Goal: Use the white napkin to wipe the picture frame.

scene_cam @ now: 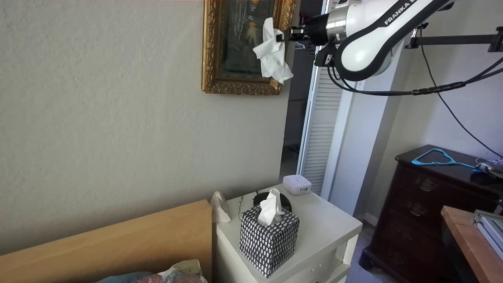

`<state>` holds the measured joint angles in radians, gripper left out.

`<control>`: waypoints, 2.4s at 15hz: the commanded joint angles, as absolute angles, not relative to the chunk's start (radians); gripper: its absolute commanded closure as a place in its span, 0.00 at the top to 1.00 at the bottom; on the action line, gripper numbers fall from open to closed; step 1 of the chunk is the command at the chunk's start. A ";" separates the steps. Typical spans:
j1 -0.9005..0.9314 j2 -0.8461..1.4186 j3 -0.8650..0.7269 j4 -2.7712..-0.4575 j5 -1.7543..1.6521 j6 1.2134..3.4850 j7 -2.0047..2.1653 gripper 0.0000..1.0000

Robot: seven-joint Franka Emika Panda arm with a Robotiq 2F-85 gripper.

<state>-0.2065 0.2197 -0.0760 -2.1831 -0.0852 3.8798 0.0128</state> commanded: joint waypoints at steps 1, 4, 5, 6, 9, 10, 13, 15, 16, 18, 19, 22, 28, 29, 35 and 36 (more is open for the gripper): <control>-0.182 0.178 -0.103 -2.178 -0.088 3.909 -0.033 0.00; -0.174 0.145 -0.114 -2.167 -0.091 3.940 -0.071 0.00; -0.171 0.137 -0.117 -2.160 -0.090 3.953 -0.085 0.00; -0.169 0.128 -0.119 -2.154 -0.093 3.964 -0.100 0.00; -0.161 0.107 -0.122 -2.130 -0.100 3.994 -0.141 0.00; -0.159 0.102 -0.122 -2.119 -0.101 4.000 -0.155 0.00; -0.153 0.093 -0.122 -2.086 -0.105 4.027 -0.185 0.00; -0.150 0.091 -0.122 -2.072 -0.099 4.033 -0.198 0.00; -0.149 0.096 -0.122 -2.065 -0.095 4.032 -0.201 0.00; -0.151 0.110 -0.123 -2.061 -0.086 4.021 -0.194 0.00; -0.153 0.117 -0.124 -2.062 -0.085 4.017 -0.186 0.00; -0.158 0.154 -0.133 -2.052 -0.079 4.003 -0.171 0.00; -0.164 0.247 -0.141 -1.996 -0.071 3.941 -0.133 0.00; -0.164 0.257 -0.141 -1.994 -0.072 3.937 -0.126 0.00; -0.169 0.301 -0.138 -2.014 -0.068 3.916 -0.083 0.00; -0.169 0.307 -0.137 -2.019 -0.067 3.913 -0.075 0.00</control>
